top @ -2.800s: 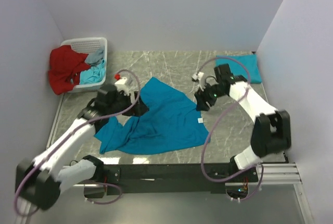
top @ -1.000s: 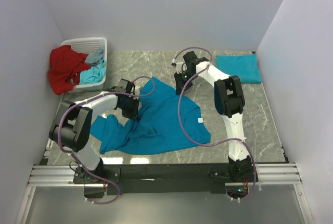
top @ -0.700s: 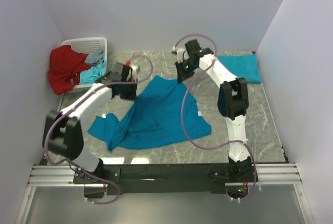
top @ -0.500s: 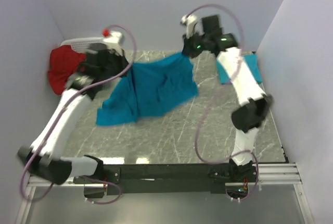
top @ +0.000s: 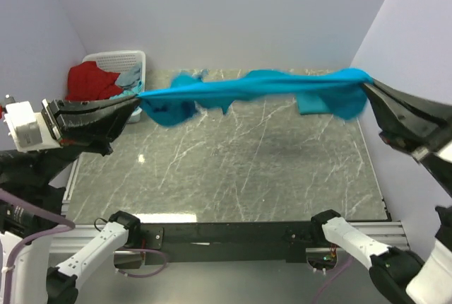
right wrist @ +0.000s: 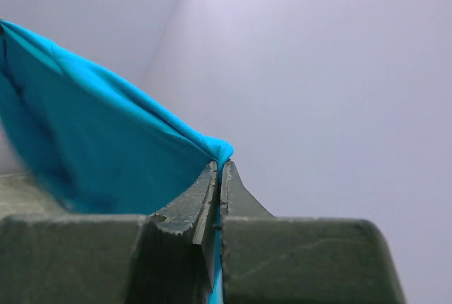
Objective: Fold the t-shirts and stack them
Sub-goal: Flatten the tshirt out
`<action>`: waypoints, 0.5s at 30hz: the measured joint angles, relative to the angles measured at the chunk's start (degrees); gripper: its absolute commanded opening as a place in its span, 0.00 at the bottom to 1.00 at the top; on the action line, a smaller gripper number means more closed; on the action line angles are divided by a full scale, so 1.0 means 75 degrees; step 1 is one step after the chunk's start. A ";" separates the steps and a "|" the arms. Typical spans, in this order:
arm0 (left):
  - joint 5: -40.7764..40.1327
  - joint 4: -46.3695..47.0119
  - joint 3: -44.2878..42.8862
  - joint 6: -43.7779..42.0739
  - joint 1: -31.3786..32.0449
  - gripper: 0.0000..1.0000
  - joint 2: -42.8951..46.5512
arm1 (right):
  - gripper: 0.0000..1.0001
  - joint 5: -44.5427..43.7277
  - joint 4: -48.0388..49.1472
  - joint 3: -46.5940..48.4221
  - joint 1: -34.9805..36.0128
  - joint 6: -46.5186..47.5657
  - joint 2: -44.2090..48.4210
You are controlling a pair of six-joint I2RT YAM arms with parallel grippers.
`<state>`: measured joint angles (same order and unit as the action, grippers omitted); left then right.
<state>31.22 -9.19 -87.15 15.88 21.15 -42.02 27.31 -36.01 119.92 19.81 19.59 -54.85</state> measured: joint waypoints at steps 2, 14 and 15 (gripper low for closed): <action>0.0294 0.0256 0.0134 0.0076 0.0006 0.00 0.0044 | 0.00 -0.0044 0.0125 -0.0364 -0.0067 0.0006 0.0350; -0.1527 0.0361 0.2037 -0.0114 -0.0344 0.00 -0.3351 | 0.00 -0.1332 0.1915 -0.4701 -0.1886 -0.0624 -0.2043; -0.1553 0.0437 0.2005 -0.0032 -0.0431 0.00 -0.3952 | 0.07 -0.1309 0.2078 -0.4762 -0.2017 -0.0688 -0.2678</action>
<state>19.57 -5.91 -72.12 15.64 17.91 -71.66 17.50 -20.43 84.20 4.69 14.44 -74.94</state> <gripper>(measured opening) 0.013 0.020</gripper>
